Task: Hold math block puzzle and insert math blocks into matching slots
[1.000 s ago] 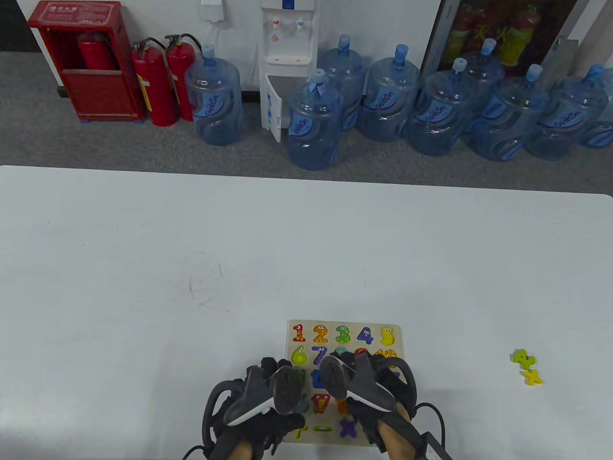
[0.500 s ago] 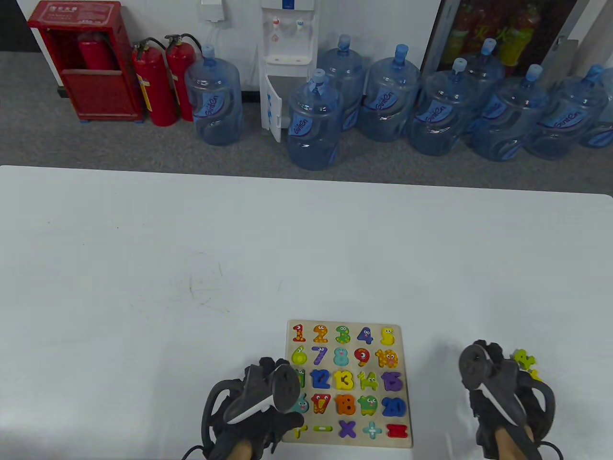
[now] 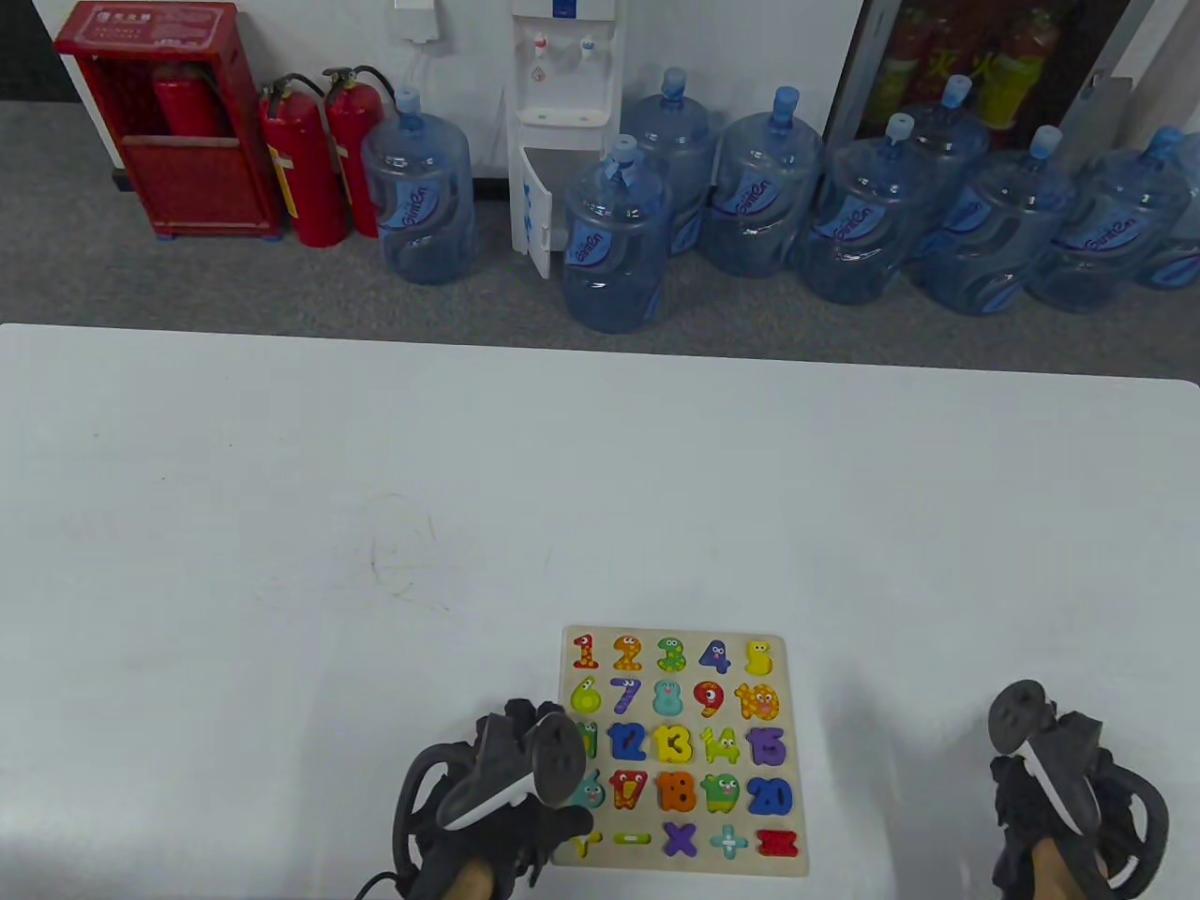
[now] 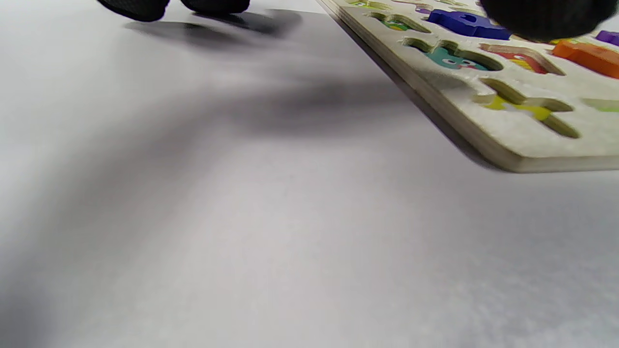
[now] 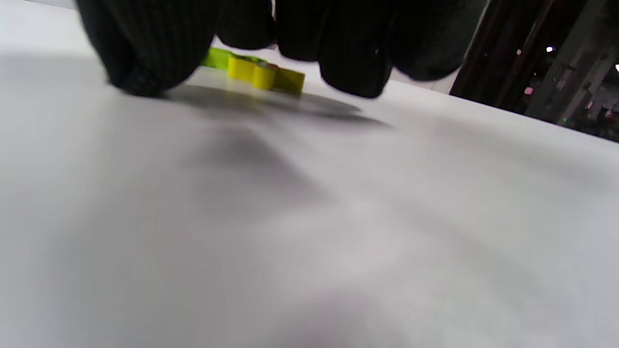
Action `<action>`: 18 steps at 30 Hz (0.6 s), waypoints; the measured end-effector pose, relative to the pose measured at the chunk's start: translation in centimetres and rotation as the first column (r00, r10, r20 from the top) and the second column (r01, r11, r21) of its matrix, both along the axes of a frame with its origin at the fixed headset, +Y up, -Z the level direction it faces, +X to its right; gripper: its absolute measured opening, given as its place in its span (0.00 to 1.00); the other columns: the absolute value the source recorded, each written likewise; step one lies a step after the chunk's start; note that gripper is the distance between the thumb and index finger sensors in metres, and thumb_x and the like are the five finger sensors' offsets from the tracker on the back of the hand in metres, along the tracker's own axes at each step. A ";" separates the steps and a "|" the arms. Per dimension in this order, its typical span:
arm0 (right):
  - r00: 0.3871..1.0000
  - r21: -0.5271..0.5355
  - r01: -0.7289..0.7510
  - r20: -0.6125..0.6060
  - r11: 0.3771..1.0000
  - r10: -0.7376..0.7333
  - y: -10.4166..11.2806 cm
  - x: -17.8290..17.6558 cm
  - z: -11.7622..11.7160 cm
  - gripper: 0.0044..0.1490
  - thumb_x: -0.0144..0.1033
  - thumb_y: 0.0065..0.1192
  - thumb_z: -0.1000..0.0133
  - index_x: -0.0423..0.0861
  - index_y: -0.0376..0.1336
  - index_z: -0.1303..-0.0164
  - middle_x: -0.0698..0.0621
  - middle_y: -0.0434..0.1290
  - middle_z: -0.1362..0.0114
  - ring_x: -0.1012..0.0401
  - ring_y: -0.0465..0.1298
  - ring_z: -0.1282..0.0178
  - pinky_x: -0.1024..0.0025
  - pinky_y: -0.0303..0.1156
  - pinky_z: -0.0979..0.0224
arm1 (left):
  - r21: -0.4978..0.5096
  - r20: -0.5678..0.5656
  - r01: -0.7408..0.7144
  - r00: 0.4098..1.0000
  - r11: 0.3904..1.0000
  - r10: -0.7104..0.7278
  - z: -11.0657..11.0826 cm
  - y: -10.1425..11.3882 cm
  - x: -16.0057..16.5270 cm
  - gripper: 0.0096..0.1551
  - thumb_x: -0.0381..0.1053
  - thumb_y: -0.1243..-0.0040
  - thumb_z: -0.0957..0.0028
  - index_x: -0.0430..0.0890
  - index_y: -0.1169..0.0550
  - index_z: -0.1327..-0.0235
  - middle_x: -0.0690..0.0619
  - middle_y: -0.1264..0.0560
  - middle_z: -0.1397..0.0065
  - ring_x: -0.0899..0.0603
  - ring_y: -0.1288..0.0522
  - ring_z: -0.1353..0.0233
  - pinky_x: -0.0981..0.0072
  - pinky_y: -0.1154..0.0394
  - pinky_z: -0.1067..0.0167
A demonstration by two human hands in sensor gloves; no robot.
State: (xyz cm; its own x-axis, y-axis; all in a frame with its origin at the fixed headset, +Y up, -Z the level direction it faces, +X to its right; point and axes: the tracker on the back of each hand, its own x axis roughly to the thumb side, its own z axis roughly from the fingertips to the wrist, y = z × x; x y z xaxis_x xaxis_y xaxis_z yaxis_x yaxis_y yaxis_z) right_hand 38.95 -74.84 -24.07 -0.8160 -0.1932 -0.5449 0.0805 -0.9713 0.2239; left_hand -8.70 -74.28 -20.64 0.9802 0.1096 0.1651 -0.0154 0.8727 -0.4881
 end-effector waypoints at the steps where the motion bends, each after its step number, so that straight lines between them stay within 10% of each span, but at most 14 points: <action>1: 1.000 0.001 0.008 0.011 1.000 -0.008 0.0 0.1 0.0 0.48 0.46 0.61 0.63 0.52 0.53 0.28 0.46 0.57 0.23 0.51 0.68 0.28 0.55 0.69 0.30 | 0.000 0.000 -0.001 1.000 1.000 0.001 0.0 0.0 0.0 0.59 0.71 0.46 0.63 0.49 0.54 0.24 0.44 0.57 0.19 0.29 0.49 0.19 0.29 0.41 0.28; 18: 0.995 0.078 -0.032 -0.096 0.996 0.040 0.4 -1.5 0.3 0.30 0.39 0.72 0.68 0.53 0.68 0.52 0.51 0.75 0.40 0.57 0.81 0.47 0.62 0.77 0.42 | -0.003 0.005 -0.010 1.000 1.000 0.010 0.0 -0.1 0.1 0.59 0.71 0.46 0.63 0.50 0.54 0.24 0.44 0.57 0.19 0.29 0.49 0.19 0.29 0.41 0.28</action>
